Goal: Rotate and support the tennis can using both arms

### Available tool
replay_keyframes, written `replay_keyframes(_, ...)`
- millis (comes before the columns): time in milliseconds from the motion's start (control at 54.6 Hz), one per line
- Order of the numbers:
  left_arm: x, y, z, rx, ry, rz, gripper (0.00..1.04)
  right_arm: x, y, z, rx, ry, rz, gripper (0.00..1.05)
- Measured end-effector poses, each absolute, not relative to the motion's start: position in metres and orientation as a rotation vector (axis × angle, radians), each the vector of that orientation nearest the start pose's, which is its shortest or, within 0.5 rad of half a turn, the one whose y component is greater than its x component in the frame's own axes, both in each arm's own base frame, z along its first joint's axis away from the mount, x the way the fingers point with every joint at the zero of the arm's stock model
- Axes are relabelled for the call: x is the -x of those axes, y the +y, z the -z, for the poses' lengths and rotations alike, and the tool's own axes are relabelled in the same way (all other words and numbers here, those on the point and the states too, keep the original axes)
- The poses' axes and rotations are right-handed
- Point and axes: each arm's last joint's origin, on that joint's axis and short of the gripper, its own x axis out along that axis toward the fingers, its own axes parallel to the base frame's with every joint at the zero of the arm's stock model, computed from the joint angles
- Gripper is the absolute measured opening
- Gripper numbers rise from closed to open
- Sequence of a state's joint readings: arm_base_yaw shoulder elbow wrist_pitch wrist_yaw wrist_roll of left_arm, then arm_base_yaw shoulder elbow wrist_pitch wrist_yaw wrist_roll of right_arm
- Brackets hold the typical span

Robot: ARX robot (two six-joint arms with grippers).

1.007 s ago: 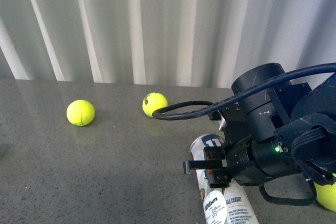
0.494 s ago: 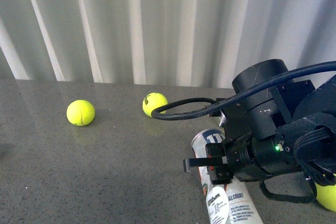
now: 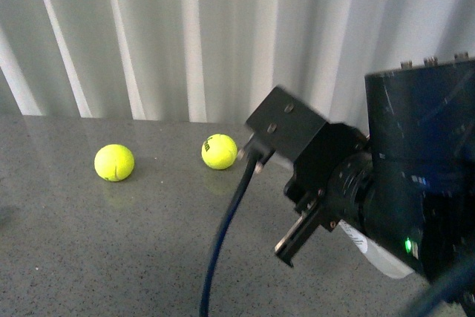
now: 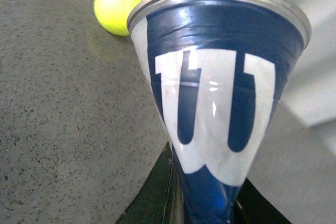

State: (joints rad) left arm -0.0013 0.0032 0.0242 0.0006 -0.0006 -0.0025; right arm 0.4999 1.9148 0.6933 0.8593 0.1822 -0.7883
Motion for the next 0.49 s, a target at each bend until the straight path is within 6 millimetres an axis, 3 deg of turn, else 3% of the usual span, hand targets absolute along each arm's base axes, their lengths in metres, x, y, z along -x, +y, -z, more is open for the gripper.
replay_keyframes(238, -0.096, 0.000, -0.172, 0.003, -0.022, 0.001, 0.98, -0.293, 0.158, -0.075, 1.281, 0.052, -0.624, 0.12)
replay_keyframes(329, -0.096, 0.000, -0.172, 0.003, -0.022, 0.001, 0.98, -0.295, 0.165, -0.064, 1.309, 0.045, -0.689, 0.12)
replay_keyframes(494, -0.096, 0.000, -0.172, 0.003, -0.022, 0.001, 0.98, -0.309, 0.200, -0.053, 1.289, 0.023, -0.785, 0.12)
